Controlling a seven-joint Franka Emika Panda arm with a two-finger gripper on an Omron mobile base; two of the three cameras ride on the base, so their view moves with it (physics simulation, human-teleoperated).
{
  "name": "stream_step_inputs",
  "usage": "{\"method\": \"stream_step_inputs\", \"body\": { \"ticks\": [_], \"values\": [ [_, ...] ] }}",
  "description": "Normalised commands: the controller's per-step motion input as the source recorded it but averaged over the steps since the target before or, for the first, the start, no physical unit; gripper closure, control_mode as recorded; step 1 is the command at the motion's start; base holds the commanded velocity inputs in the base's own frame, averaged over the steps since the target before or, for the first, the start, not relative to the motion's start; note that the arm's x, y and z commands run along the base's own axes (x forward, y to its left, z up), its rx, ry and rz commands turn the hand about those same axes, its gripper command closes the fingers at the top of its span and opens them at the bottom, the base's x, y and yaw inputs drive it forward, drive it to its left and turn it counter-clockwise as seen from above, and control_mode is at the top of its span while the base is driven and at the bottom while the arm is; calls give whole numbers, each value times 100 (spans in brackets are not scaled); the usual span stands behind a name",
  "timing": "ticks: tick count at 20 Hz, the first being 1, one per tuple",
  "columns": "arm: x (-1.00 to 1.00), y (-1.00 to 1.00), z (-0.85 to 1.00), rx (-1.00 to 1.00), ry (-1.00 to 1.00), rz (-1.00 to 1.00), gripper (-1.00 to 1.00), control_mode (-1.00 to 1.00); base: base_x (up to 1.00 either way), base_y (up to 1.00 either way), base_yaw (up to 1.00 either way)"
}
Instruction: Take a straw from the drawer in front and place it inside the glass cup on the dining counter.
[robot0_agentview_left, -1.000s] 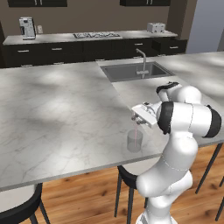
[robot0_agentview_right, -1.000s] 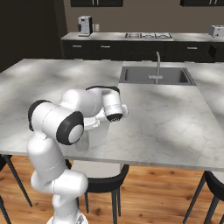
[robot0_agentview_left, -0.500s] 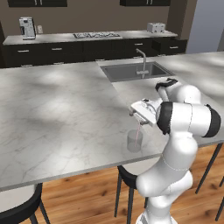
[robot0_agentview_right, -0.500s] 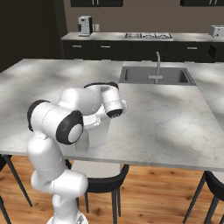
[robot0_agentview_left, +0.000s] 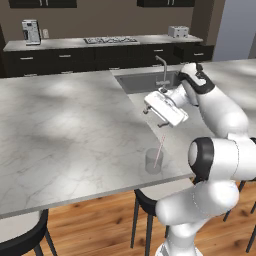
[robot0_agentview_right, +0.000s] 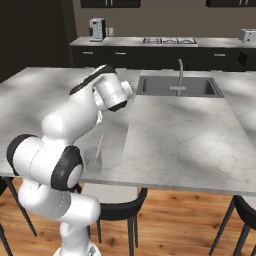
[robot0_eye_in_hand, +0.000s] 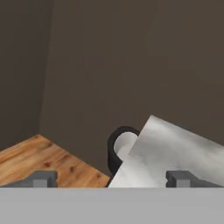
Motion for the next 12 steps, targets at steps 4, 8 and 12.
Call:
{"method": "stream_step_inputs", "body": {
  "ticks": [4,8,12],
  "values": [
    [-50,50,82,-38,-32,-2,-100,-100,0,0,0],
    [-58,38,47,-46,-38,-4,-100,-100,0,0,0],
    [-41,20,8,-44,-32,-4,-100,-100,0,0,0]
  ]
}}
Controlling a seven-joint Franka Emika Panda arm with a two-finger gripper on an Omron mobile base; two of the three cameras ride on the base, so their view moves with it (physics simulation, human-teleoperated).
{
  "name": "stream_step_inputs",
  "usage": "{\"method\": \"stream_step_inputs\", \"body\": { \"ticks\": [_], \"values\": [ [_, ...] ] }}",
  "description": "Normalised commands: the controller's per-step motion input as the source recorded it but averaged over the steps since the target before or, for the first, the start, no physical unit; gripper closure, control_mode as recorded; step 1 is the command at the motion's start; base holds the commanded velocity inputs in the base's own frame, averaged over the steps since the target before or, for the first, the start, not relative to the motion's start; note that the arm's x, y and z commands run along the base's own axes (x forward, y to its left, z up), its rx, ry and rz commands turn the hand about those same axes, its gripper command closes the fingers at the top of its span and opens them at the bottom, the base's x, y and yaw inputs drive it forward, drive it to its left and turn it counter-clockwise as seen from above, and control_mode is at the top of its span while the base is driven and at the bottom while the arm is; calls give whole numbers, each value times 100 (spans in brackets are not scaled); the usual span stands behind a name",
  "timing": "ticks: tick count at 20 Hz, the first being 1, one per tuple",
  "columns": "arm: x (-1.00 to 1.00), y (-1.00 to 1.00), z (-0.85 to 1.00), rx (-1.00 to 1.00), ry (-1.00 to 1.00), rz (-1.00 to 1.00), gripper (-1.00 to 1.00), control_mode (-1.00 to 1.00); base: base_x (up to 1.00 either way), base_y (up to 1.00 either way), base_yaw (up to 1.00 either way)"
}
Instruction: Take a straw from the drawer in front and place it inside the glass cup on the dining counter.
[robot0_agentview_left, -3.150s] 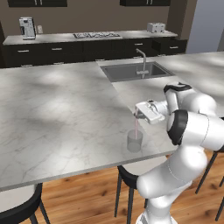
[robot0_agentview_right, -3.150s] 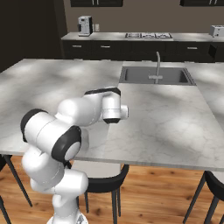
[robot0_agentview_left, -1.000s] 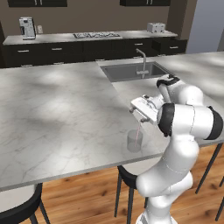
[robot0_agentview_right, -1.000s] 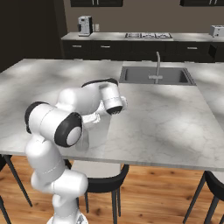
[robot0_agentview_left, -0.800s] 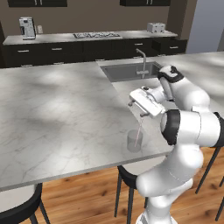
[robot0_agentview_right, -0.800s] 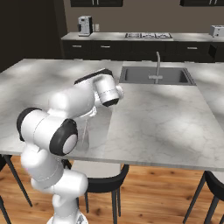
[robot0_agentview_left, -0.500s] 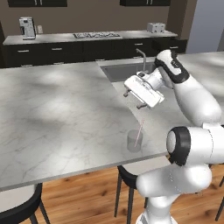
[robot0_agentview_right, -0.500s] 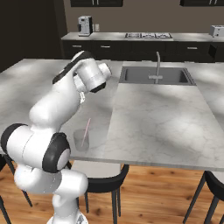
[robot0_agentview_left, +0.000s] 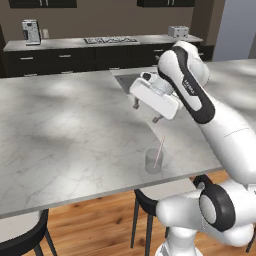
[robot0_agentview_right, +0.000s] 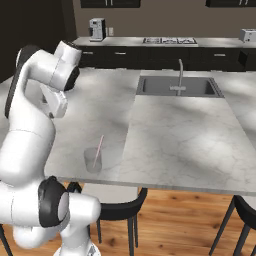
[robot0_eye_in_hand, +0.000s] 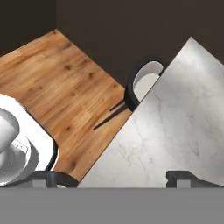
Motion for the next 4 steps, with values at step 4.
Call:
{"method": "stream_step_inputs", "body": {
  "ticks": [4],
  "values": [
    [-58,8,0,-30,-29,-2,-100,-100,0,0,0]
  ]
}}
